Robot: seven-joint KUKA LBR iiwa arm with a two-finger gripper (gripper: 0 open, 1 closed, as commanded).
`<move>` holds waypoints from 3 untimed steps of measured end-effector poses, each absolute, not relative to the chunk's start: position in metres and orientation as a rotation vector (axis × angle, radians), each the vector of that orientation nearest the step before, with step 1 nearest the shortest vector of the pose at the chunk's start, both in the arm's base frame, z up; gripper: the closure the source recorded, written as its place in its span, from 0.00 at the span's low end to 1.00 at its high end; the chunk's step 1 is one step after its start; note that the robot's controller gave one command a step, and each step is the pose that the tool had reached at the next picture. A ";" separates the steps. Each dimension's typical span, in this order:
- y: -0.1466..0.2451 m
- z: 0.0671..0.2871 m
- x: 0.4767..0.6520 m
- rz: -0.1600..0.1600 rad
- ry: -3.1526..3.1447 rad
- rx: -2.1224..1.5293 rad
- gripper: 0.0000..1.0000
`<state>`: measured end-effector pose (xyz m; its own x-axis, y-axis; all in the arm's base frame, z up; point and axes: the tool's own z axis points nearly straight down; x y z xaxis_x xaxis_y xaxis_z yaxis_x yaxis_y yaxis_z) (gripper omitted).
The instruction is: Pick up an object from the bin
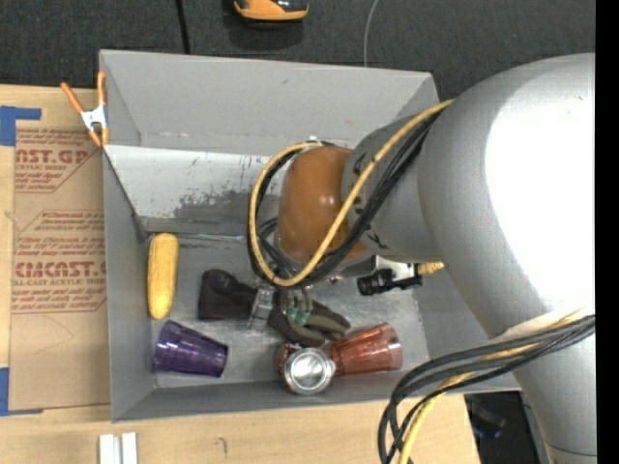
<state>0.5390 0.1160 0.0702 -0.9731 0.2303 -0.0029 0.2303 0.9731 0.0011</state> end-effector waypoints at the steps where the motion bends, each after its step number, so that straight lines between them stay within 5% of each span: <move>1: 0.116 0.074 0.538 0.000 3.122 0.365 1.00; 3: 0.116 0.113 0.537 -0.001 3.124 0.363 1.00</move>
Offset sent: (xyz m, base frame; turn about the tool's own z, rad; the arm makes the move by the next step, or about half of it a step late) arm 0.0001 -0.0002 0.0748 0.0000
